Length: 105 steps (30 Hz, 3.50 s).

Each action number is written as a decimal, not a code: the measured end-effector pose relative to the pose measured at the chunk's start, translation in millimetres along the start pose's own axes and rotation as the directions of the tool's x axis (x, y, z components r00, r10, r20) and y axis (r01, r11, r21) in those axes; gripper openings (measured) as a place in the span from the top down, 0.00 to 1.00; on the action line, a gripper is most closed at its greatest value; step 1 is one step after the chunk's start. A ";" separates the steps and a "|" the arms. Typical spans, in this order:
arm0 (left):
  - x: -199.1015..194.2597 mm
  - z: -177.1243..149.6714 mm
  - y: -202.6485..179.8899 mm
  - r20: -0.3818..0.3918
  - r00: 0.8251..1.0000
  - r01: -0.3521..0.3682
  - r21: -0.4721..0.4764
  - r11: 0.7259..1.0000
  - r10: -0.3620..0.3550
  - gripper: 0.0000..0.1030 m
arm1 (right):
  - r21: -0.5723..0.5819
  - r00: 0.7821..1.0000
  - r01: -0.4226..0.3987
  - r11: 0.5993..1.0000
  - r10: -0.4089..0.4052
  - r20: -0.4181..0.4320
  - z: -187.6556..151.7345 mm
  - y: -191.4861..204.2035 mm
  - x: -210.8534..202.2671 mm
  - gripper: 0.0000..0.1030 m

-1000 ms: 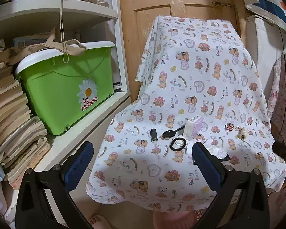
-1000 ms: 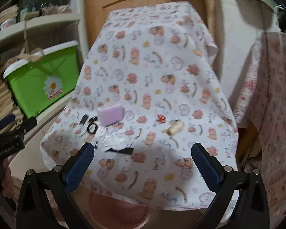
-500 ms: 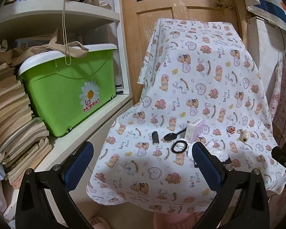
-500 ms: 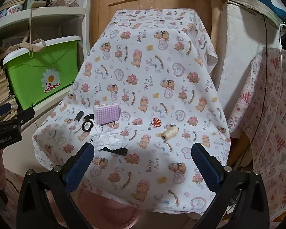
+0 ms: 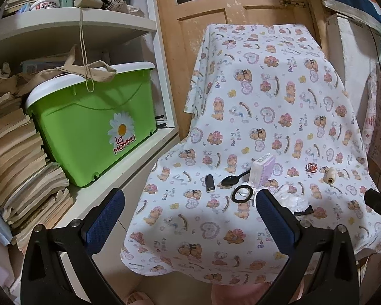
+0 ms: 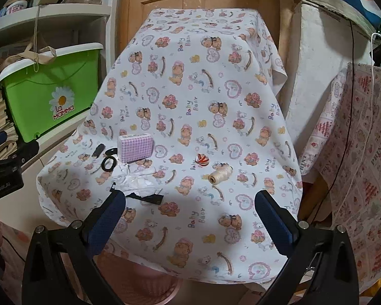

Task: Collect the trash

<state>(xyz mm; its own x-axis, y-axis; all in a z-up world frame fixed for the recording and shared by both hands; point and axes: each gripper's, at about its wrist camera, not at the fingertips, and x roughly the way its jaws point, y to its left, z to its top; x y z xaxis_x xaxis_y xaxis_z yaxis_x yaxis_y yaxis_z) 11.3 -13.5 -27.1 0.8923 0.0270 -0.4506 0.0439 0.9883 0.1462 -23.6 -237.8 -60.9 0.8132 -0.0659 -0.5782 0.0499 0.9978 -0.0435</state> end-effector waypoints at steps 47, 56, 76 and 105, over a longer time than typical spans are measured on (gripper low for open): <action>10.2 -10.0 -13.9 -0.072 0.997 0.000 0.049 0.999 0.003 0.01 | -0.020 1.000 0.014 1.000 -0.015 -0.022 -5.5 4.5 4.9 0.01; 14.8 -11.0 -3.1 -0.115 0.992 0.050 -0.020 0.999 -0.052 0.01 | -0.004 0.997 -0.028 1.000 0.027 -0.068 -5.3 3.1 9.7 0.02; 45.0 -29.0 -9.4 -0.328 0.940 0.098 -0.007 0.995 -0.095 0.01 | 0.059 0.978 -0.046 0.997 0.056 -0.200 -9.8 -2.5 38.4 0.03; 146.3 4.6 14.2 -0.424 0.857 0.159 -0.322 0.933 -0.292 0.41 | 0.055 0.920 -0.216 0.975 0.222 -0.323 11.6 80.5 150.6 0.23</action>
<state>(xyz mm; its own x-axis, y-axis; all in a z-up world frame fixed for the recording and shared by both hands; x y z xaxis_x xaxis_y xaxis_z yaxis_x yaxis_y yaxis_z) 144.5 3.7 -86.9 0.5616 -0.2018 -0.8024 0.0378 0.9750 -0.2188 109.6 -167.3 -142.0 0.5723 0.1592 -0.8045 -0.0958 0.9872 0.1272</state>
